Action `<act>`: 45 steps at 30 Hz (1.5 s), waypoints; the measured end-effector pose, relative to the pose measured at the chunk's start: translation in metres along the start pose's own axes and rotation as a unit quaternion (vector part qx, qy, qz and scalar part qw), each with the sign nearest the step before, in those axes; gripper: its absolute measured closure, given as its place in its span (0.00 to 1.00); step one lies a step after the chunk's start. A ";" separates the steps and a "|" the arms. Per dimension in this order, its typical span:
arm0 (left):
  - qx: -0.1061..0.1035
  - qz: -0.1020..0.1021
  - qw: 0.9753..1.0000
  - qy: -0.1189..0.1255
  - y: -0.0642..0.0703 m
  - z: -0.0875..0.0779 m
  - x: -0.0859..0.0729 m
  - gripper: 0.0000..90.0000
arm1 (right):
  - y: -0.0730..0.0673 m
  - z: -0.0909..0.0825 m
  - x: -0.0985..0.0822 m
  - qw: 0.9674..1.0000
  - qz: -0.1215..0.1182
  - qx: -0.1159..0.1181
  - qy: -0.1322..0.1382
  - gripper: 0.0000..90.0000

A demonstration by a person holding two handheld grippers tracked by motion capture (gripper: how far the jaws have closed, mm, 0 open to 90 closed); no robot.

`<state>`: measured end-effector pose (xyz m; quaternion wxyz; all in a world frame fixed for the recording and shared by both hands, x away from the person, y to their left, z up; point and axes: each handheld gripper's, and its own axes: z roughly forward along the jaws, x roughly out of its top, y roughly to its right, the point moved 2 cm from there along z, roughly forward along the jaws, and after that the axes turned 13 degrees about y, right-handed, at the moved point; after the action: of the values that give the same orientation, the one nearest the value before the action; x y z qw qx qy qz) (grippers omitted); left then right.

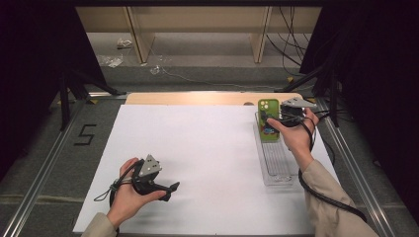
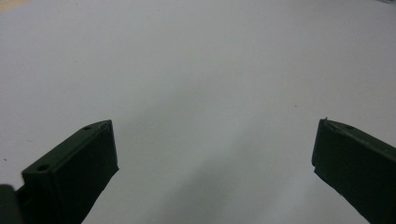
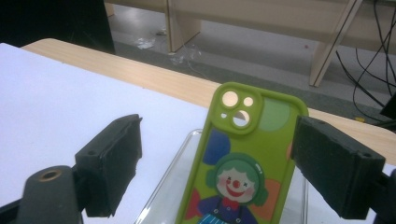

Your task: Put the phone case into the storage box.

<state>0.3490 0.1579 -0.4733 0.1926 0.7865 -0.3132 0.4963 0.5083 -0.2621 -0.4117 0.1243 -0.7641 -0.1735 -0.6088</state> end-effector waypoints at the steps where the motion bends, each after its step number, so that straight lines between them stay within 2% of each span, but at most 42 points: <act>1: 0.000 0.000 1.000 0.000 0.000 0.000 0.000 0.00 | -0.001 -0.002 0.000 1.000 0.000 0.002 0.001 0.19; 18: 0.001 0.000 1.000 0.000 0.000 0.000 0.000 0.00 | -0.011 -0.033 -0.008 0.999 0.014 0.046 0.011 0.19; 33: 0.001 0.001 1.000 0.001 0.000 -0.001 0.001 0.00 | -0.021 -0.053 -0.015 0.998 0.003 0.066 0.011 0.20; 45: 0.003 -0.001 1.000 0.003 -0.001 -0.002 0.002 0.00 | -0.024 -0.067 -0.020 0.997 0.007 0.080 0.015 0.20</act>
<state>0.3490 0.1587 -0.4708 0.1916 0.7860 -0.3102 0.4993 0.4354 -0.2696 -0.4165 0.1919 -0.7434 -0.2143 -0.6039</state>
